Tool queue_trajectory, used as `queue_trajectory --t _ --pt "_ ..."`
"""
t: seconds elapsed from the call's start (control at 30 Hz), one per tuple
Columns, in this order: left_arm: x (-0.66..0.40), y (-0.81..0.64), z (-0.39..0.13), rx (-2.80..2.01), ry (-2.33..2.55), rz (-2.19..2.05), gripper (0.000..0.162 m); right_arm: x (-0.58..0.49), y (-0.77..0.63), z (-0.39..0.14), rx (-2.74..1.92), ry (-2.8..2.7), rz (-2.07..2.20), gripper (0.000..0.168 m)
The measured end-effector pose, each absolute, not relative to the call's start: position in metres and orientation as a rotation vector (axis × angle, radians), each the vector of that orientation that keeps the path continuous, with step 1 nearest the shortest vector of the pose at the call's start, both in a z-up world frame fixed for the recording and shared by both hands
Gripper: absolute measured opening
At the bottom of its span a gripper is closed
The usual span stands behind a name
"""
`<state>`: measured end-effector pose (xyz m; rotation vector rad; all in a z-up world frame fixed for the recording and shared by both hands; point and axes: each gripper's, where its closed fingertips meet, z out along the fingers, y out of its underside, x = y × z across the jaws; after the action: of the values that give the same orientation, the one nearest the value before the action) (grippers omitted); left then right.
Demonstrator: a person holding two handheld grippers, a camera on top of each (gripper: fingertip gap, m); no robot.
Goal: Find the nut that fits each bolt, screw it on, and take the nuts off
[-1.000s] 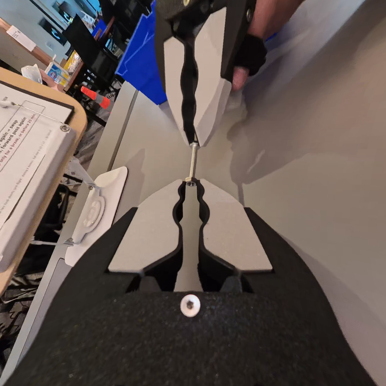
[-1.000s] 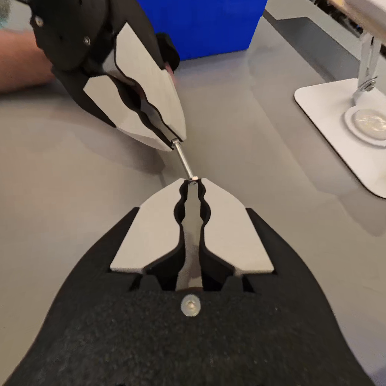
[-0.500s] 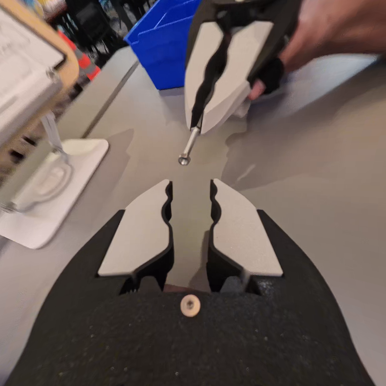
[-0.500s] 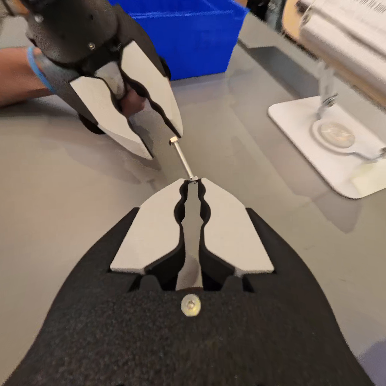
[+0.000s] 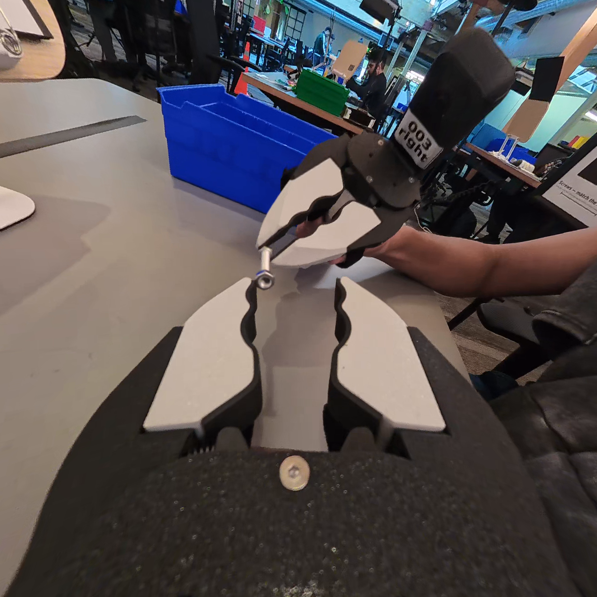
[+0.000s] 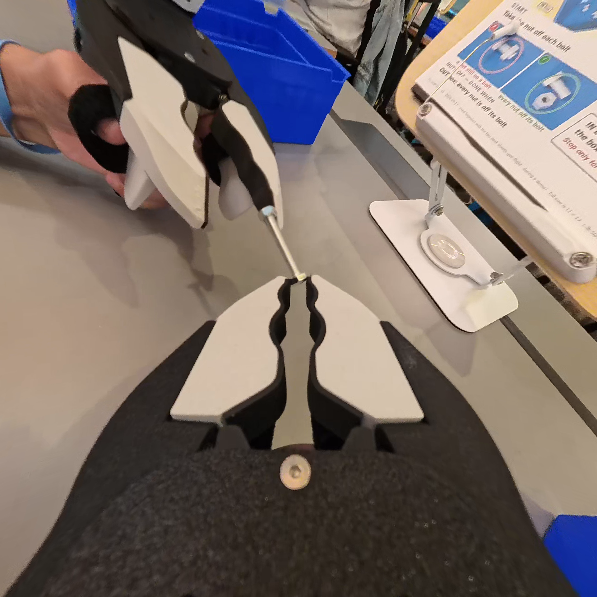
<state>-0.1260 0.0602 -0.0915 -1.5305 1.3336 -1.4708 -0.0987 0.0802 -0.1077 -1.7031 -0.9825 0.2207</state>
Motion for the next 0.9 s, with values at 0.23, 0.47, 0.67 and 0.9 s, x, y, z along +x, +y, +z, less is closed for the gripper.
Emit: queue_trajectory --t 0.23,0.47,0.67,0.9 --pt "-0.128 0.065 -0.093 -1.54 1.326 -1.457 0.045 -0.101 0.079 -0.104 -1.682 -0.982 0.219 0.009" --pt "-0.128 0.062 -0.09 -1.514 1.332 -1.462 0.044 -0.101 0.082 -0.118 -1.749 -0.992 0.214 0.009" --pt "-0.129 0.066 -0.091 -1.523 1.327 -1.441 0.044 -0.101 0.08 -0.103 -1.702 -0.958 0.248 0.009" --pt "-0.129 0.06 -0.085 -1.489 1.33 -1.48 0.044 -0.102 0.083 -0.119 -1.758 -0.988 0.22 0.009"
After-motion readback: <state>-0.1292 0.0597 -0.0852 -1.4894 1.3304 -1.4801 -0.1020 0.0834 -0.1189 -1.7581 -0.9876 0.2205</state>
